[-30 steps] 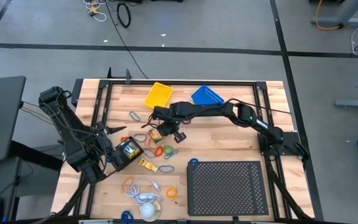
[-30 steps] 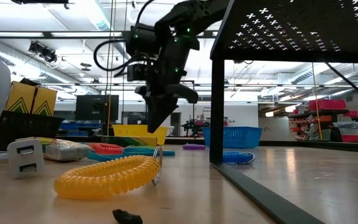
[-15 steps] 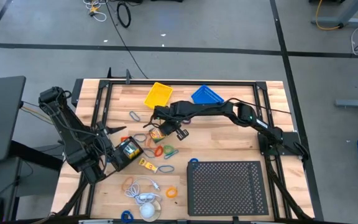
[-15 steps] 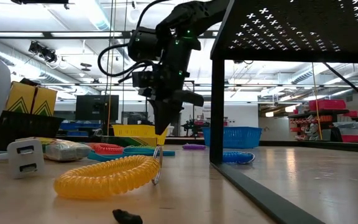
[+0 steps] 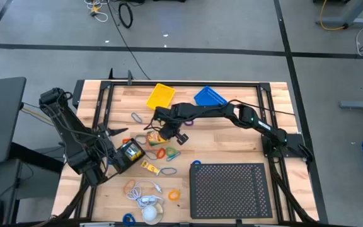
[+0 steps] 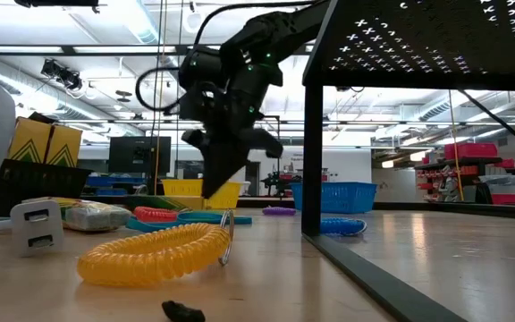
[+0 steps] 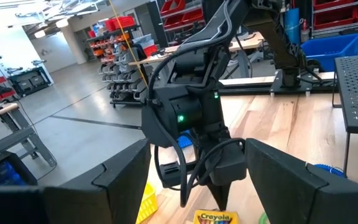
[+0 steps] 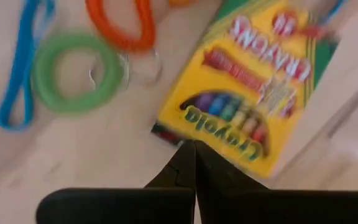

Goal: Pick & Place Office Desk Supplies
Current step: Put the crayon box into the black basket

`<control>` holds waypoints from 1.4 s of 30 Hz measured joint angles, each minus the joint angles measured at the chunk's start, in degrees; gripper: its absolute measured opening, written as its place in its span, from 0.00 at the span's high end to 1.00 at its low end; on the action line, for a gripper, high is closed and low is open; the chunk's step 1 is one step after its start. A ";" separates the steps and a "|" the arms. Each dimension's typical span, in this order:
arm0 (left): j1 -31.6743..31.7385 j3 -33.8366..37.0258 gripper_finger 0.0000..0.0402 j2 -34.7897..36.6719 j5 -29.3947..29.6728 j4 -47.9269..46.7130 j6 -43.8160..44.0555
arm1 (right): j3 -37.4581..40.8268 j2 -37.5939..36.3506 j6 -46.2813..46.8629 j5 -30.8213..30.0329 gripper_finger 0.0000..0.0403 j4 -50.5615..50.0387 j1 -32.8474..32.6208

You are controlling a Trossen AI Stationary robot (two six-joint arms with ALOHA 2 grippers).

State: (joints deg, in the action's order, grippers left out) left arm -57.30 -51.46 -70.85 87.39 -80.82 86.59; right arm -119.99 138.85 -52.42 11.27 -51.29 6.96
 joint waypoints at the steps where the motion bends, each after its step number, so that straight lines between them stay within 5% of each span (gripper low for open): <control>1: 0.00 0.00 0.34 0.00 -0.02 -0.02 0.00 | -0.12 0.00 0.02 0.58 1.00 1.35 -0.14; 6: 0.00 0.00 0.34 0.00 -0.07 -0.02 -0.09 | -0.17 0.00 -0.50 -0.69 1.00 3.93 -1.00; 12: 0.00 0.00 0.34 0.00 -0.43 -0.04 -0.50 | -0.17 0.00 -7.11 -13.71 0.98 3.51 -4.66; 21: 0.00 0.00 0.34 0.00 -0.41 -0.04 -1.80 | -0.17 0.00 -9.98 -28.50 0.67 4.20 -9.69; 28: 0.00 0.00 0.34 0.00 -0.41 -0.04 -1.95 | -0.17 0.00 -2.98 -25.36 0.49 1.58 -11.12; 32: 0.00 0.00 0.34 0.00 -0.41 -0.02 -1.79 | -0.17 0.00 1.07 -21.24 0.52 1.96 -11.18; 42: 0.02 0.00 0.34 0.00 -0.39 -0.02 -1.05 | 0.50 1.61 8.33 -23.13 0.58 5.73 -10.41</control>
State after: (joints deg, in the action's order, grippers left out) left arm -57.28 -51.46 -70.85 87.00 -80.84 85.53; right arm -119.49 140.46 -44.09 -11.86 -45.56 -3.45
